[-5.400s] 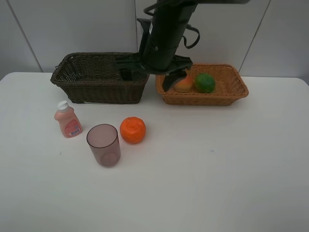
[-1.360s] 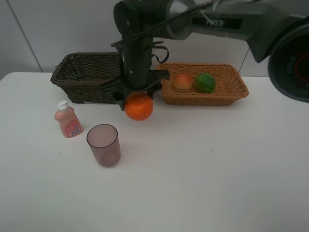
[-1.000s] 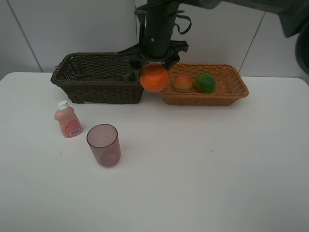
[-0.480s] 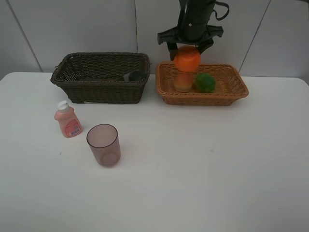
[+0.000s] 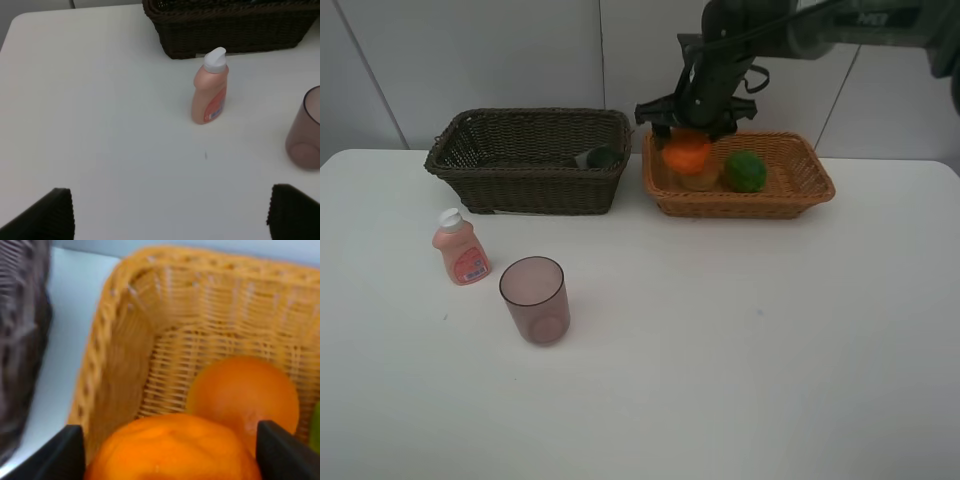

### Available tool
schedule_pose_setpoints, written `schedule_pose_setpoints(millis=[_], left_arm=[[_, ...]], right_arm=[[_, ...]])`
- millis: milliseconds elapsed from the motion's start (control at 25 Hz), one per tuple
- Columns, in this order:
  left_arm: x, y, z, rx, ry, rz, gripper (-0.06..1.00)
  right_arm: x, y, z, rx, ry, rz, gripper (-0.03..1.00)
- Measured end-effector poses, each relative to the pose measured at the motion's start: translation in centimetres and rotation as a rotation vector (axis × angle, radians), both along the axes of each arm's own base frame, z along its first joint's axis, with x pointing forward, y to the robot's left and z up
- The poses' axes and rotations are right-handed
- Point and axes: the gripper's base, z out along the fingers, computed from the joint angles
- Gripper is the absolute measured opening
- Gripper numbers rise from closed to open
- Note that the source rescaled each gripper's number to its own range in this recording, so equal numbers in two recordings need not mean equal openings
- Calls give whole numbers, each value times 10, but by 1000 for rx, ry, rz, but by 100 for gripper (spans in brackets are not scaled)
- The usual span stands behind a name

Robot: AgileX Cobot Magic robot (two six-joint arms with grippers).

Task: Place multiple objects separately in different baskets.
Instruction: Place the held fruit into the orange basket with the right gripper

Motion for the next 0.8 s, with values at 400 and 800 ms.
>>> schedule_pose_setpoints(millis=[400,800], left_arm=[[0,0,0,0,0,0,100],[0,0,0,0,0,0,100]], right_arm=[[9,-18,-10,-3,-53,-13,56],[3,-22,6,-17,-37,-27,98]])
